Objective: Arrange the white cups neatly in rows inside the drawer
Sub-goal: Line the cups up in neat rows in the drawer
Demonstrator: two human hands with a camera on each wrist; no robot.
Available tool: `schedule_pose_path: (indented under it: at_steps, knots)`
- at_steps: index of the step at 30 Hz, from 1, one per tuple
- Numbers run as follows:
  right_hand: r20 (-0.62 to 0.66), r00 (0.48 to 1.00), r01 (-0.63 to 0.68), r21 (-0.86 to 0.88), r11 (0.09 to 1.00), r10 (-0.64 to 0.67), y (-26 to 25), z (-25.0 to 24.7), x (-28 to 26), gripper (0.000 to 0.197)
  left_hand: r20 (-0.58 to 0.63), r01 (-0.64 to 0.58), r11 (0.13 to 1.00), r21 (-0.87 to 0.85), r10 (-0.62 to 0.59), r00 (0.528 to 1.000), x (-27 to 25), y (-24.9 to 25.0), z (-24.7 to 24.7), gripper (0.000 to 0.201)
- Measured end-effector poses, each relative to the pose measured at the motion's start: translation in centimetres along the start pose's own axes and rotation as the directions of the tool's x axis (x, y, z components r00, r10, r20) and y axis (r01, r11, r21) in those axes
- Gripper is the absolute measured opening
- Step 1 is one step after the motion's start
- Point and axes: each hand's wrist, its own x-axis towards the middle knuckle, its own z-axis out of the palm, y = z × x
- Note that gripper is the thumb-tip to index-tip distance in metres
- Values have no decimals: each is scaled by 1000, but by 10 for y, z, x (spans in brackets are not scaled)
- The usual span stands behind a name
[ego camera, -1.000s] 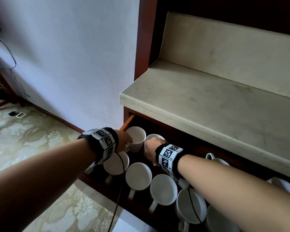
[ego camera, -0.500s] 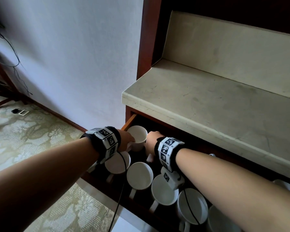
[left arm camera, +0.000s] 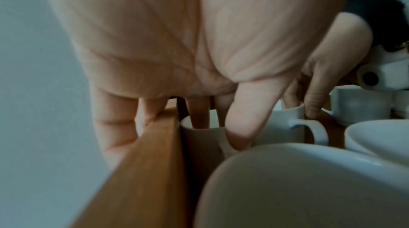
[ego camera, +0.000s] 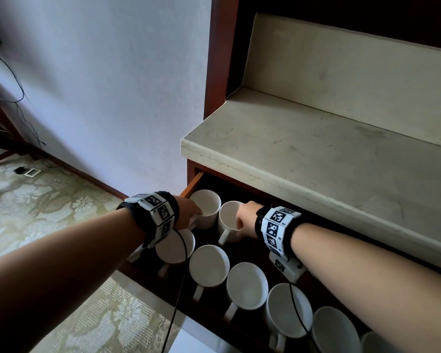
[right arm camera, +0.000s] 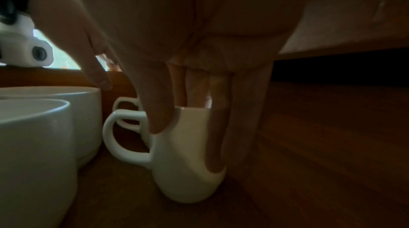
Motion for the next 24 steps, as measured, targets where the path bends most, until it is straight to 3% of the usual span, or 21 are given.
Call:
schedule_pose_path:
  at_steps: [3, 17, 21, 24]
  knots:
    - [9, 999, -41, -14, 999, 41, -3, 4, 1, 47, -18, 11, 1000, -1, -11, 1000, 1, -1, 2, 47]
    - [-67, 996, 56, -47, 997, -59, -2, 15, -3, 32, -10, -2, 1000, 1, 2, 1000, 1, -2, 2, 43]
    - [-103, 987, 123, 3, 992, -122, 5, 3, -18, 44, -16, -17, 1000, -12, 17, 1000, 5, -4, 4, 42]
    - [-234, 968, 135, 194, 972, -87, 35, -10, -42, 31, -2, -22, 999, -30, 22, 1000, 12, -8, 7, 41]
